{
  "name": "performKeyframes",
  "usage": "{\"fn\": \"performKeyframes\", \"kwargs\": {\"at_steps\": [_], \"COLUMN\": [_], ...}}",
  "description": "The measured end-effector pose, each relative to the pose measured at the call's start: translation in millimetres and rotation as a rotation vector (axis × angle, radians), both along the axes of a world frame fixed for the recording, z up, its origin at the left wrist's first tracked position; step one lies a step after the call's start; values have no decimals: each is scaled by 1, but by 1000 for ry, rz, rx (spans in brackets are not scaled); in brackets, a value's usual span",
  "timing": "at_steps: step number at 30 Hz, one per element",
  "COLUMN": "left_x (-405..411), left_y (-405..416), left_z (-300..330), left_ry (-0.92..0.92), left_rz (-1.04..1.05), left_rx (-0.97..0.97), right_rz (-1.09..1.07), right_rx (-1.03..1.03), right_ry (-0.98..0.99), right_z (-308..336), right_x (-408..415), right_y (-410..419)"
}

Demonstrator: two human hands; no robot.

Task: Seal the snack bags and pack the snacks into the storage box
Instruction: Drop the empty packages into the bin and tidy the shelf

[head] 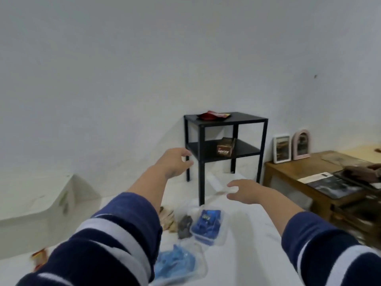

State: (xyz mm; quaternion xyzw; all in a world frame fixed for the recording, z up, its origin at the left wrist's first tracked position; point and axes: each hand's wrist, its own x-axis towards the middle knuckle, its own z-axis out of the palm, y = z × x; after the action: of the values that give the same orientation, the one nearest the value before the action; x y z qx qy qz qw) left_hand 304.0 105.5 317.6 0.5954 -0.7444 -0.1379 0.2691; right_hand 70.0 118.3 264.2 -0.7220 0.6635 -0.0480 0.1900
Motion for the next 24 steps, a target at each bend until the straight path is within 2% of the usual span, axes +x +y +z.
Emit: {"fn": "performKeyframes", "kwargs": {"at_steps": [8, 11, 17, 24], "left_x": [-58, -79, -121, -151], "left_y": [-124, -163, -237, -319], "left_z": [59, 68, 75, 70], "left_ry": [-4, 14, 8, -225], "left_rz": [-92, -95, -139, -41], "left_rx": [-244, -246, -252, -162], "right_rz": [-105, -136, -171, -194], "right_rx": [-86, -124, -326, -296], "right_ry": [4, 12, 18, -37], "right_z": [18, 18, 16, 2], "right_x": [-31, -36, -36, -20], "right_y": [-98, -132, -213, -309]}}
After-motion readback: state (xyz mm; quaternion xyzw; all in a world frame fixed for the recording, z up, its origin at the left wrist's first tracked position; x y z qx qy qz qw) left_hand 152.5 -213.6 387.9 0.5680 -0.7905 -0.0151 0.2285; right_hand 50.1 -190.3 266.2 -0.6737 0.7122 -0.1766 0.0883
